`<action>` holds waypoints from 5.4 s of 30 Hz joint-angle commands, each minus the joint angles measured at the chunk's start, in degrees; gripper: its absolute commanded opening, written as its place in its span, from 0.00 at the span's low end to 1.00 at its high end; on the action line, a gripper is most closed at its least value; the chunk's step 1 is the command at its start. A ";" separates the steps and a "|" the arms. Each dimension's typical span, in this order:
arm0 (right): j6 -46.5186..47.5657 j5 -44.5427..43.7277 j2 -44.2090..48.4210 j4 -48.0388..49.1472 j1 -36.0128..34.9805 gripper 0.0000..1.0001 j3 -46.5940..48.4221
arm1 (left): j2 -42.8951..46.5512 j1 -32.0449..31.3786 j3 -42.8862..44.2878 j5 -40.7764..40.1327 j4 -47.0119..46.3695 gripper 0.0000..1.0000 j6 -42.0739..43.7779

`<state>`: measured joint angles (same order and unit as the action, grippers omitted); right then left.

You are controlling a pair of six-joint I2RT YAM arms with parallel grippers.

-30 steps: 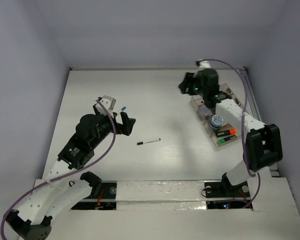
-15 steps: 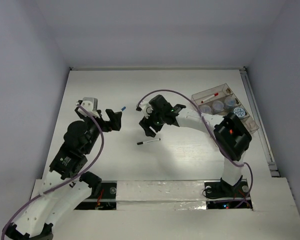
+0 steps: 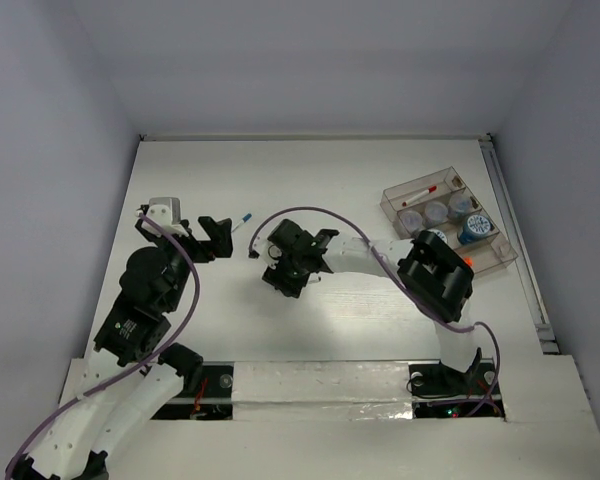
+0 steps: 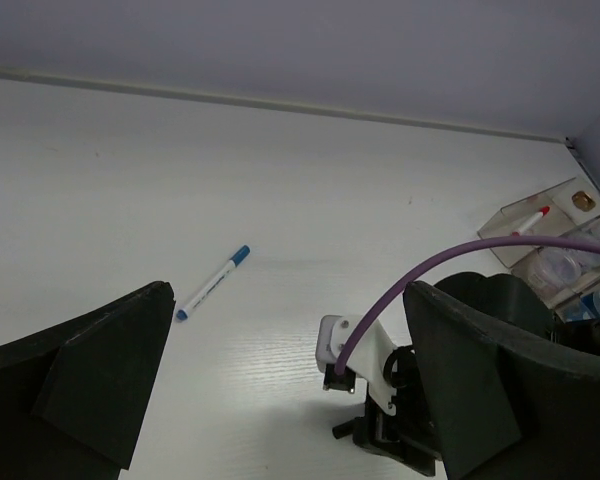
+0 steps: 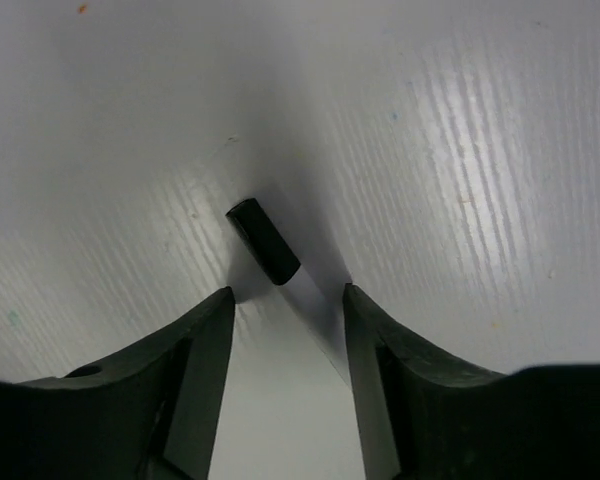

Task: Sort the stationery into containers
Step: Pick up the pen from the center of the board, then place the pen in the storage box, then pick up the pen from the center of the board, then place the pen in the storage box.

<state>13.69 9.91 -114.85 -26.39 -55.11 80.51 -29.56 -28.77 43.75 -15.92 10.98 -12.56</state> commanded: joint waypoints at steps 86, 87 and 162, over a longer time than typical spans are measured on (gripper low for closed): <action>-42.35 -12.82 58.04 35.10 19.08 0.65 -35.24 | -48.72 9.09 15.03 4.25 2.20 0.74 4.55; -41.65 -12.29 59.29 34.14 19.08 0.65 -35.51 | -50.31 9.09 16.18 3.54 2.29 0.74 5.25; -37.25 -27.84 91.29 13.82 18.55 0.66 -43.95 | -118.71 -13.68 99.25 35.43 -35.15 0.00 -4.49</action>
<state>-24.77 -18.31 -23.11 -14.57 -36.10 37.23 -150.23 -42.19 138.69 17.41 -13.82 -15.18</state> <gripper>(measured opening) 0.655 0.084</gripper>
